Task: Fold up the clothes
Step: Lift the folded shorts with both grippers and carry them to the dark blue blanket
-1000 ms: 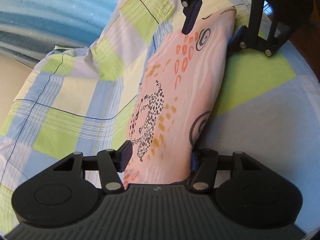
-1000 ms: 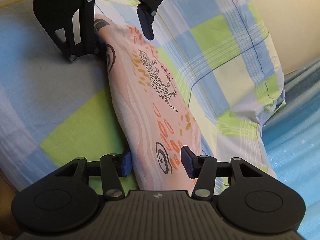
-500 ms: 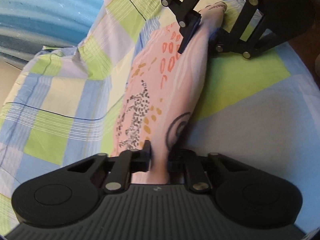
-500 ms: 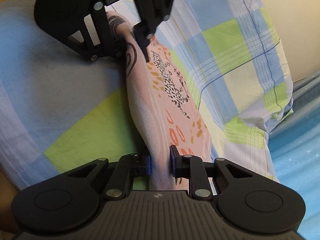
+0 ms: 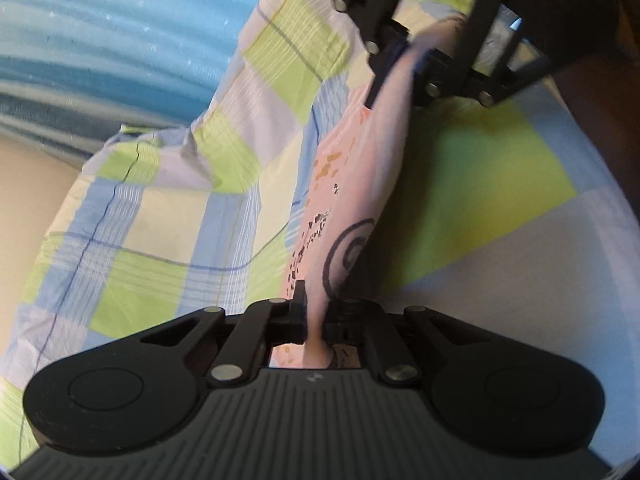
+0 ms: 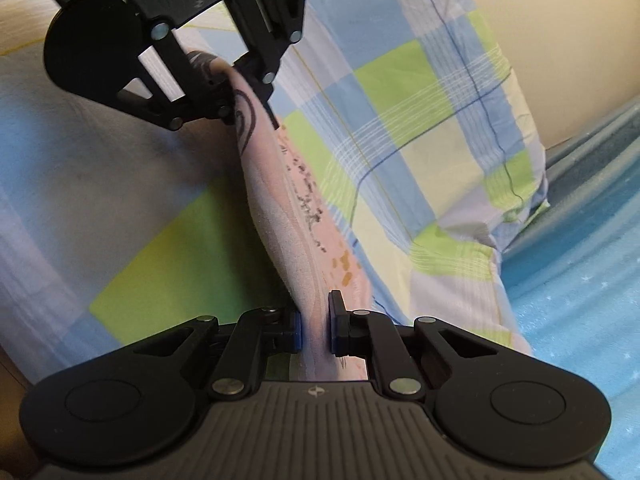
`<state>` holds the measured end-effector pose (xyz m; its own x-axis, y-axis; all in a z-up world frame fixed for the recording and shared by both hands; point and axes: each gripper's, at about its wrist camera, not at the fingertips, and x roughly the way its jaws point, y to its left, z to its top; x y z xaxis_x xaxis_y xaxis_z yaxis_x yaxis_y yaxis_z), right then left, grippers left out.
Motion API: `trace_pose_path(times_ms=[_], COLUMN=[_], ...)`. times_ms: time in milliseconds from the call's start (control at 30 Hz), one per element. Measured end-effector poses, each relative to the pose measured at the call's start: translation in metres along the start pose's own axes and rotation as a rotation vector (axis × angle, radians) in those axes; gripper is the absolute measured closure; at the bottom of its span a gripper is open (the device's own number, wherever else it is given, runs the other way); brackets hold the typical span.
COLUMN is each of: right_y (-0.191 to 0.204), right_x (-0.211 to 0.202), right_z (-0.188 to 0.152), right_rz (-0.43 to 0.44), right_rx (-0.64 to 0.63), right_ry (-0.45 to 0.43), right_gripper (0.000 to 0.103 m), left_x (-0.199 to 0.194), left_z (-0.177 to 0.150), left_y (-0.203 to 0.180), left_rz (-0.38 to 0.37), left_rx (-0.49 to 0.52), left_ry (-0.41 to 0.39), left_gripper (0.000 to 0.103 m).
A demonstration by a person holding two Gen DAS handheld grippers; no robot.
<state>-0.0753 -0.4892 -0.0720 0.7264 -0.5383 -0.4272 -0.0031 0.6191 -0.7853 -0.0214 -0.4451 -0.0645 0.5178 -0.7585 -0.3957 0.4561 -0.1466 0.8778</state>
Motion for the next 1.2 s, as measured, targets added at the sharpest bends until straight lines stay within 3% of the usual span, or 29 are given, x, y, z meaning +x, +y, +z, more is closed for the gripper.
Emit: trace_pose_path(times_ms=[233, 667, 833, 1000, 1133, 1200], right_y=[-0.027, -0.072, -0.077, -0.087, -0.105, -0.118], right_x=[-0.063, -0.209, -0.279, -0.336, -0.358, -0.361], right_z=[-0.027, -0.11, -0.148, -0.202, -0.251, -0.276], right_rz=[-0.077, -0.298, -0.384, -0.449, -0.473, -0.489], right_rx=[-0.012, 0.076, 0.154, 0.248, 0.301, 0.299], right_ry=[0.043, 0.227, 0.355, 0.524, 0.644, 0.689], right_gripper=[0.092, 0.092, 0.092, 0.092, 0.092, 0.093], left_x=[-0.039, -0.125, -0.163, -0.183, -0.179, -0.176], left_z=[0.051, 0.198, 0.263, 0.344, 0.414, 0.453], left_y=[0.002, -0.007, -0.021, -0.05, -0.073, -0.083], left_rz=[0.034, -0.002, -0.062, -0.175, -0.24, -0.238], left_rx=[0.003, 0.122, 0.14, 0.183, 0.228, 0.244], left_ry=[-0.136, -0.463, -0.66, -0.846, -0.926, -0.952], left_gripper=[0.099, 0.099, 0.099, 0.099, 0.099, 0.099])
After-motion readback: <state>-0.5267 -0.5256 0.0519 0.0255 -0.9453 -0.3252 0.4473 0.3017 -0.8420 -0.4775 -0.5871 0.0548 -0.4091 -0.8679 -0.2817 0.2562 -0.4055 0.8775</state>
